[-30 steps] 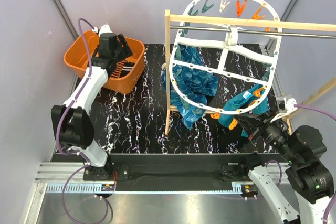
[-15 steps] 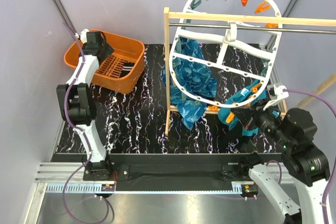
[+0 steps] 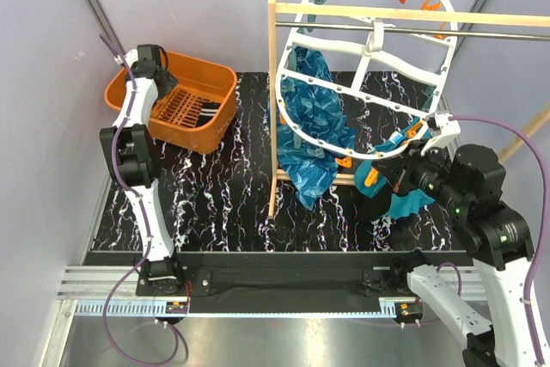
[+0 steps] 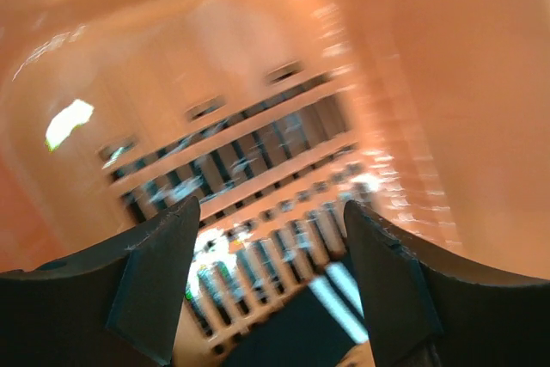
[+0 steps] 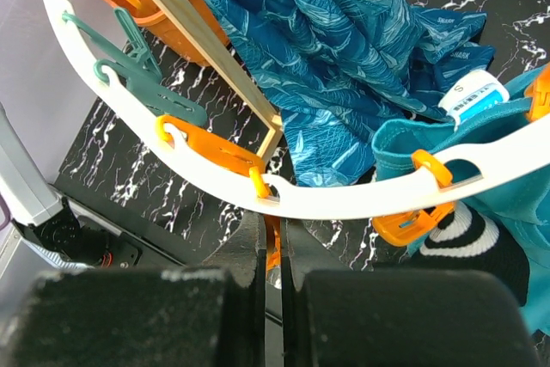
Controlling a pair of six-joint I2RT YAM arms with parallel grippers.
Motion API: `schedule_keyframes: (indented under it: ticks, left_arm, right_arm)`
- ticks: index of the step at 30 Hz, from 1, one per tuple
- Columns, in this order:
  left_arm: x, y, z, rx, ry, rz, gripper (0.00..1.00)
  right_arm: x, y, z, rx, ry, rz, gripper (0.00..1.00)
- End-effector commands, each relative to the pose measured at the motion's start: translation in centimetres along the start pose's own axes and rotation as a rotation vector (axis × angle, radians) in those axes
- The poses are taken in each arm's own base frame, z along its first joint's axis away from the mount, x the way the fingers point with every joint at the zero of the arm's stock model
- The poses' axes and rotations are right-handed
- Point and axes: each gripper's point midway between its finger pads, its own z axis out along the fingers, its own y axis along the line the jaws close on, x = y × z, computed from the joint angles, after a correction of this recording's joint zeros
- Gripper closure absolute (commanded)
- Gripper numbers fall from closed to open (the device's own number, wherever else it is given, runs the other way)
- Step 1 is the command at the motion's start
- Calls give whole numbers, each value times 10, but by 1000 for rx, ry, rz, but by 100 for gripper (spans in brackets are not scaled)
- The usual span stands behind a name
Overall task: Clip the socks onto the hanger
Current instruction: Pick up the sock from the bin.
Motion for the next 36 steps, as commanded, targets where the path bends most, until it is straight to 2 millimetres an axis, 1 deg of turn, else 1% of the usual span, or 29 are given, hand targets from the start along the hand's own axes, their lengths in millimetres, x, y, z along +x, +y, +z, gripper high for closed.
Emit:
schedule_keyframes:
  ticks: [1, 3, 4, 6, 7, 10, 11, 12, 13, 15, 16, 17, 18, 19, 20, 22, 23, 24, 25, 26, 27, 28, 29, 31, 32, 34, 36]
  left_arm:
    - [26, 45, 7, -172, 98, -83, 28]
    - [34, 52, 4, -199, 121, -94, 28]
    - [42, 60, 0, -221, 136, -93, 28]
    - [48, 69, -7, -257, 145, -103, 27]
    - [51, 79, -11, -285, 140, -101, 26]
    - [54, 86, -13, -305, 147, -91, 25]
    - [58, 87, -8, -312, 162, -86, 25]
    - [64, 90, -8, -326, 188, -83, 26]
    - [70, 87, -5, -312, 217, -85, 28]
    - [81, 82, 6, -280, 259, -78, 39]
    - [86, 76, 8, -249, 285, -81, 46]
    - [90, 73, 9, -235, 298, -84, 59]
    - [91, 70, 14, -209, 297, -85, 65]
    - [92, 62, 14, -165, 307, -88, 67]
    - [87, 53, 17, -121, 286, -90, 76]
    - [78, 45, 11, -80, 268, -77, 87]
    - [69, 38, 9, -52, 241, -82, 97]
    - [57, 32, -1, -19, 209, -78, 100]
    - [50, 26, -6, 16, 192, -81, 100]
    - [33, 14, -10, 71, 138, -89, 100]
    - [21, 2, -26, 132, 107, -94, 100]
    - [11, -5, -32, 166, 77, -98, 100]
    - [-3, -15, -39, 211, 28, -108, 100]
    - [-23, -27, -56, 267, -32, -116, 100]
    - [-28, -32, -60, 282, -50, -116, 100]
    - [-35, -34, -64, 292, -63, -126, 100]
    - [-39, -37, -65, 299, -68, -133, 100]
  right_arm:
    - [-9, 4, 5, -12, 14, -22, 100]
    - [-9, 3, 5, -1, 18, -23, 100]
    - [-9, 2, 5, 4, 22, -22, 100]
    - [-9, 1, 5, 7, 23, -15, 100]
    - [-8, 1, 4, 9, 22, -7, 100]
    - [-4, 0, 3, 16, 29, 0, 100]
    - [-5, -1, 2, 20, 26, 1, 100]
    - [-4, 0, 1, 17, 27, -1, 100]
    - [-3, -1, 0, 21, 29, 3, 100]
    - [-3, 0, -1, 21, 28, 4, 100]
    - [-1, -1, -1, 24, 36, 9, 100]
    - [0, -2, -2, 28, 38, 10, 100]
    - [1, -3, -2, 37, 41, 13, 100]
    - [2, -5, -2, 46, 47, 14, 100]
    - [3, -6, -2, 49, 52, 12, 100]
    - [4, -7, -2, 53, 51, 13, 100]
    - [4, -7, -1, 54, 52, 12, 100]
    - [5, -7, -1, 54, 52, 17, 100]
    - [5, -7, -2, 53, 51, 18, 100]
    - [6, -7, -2, 54, 51, 21, 100]
    - [6, -7, -3, 53, 48, 27, 100]
    - [7, -6, -4, 51, 47, 30, 100]
    - [7, -7, -4, 54, 47, 31, 100]
    - [7, -7, -5, 55, 45, 37, 100]
    - [7, -7, -5, 56, 43, 38, 100]
    - [8, -8, -5, 63, 47, 41, 100]
    - [9, -9, -3, 65, 49, 41, 100]
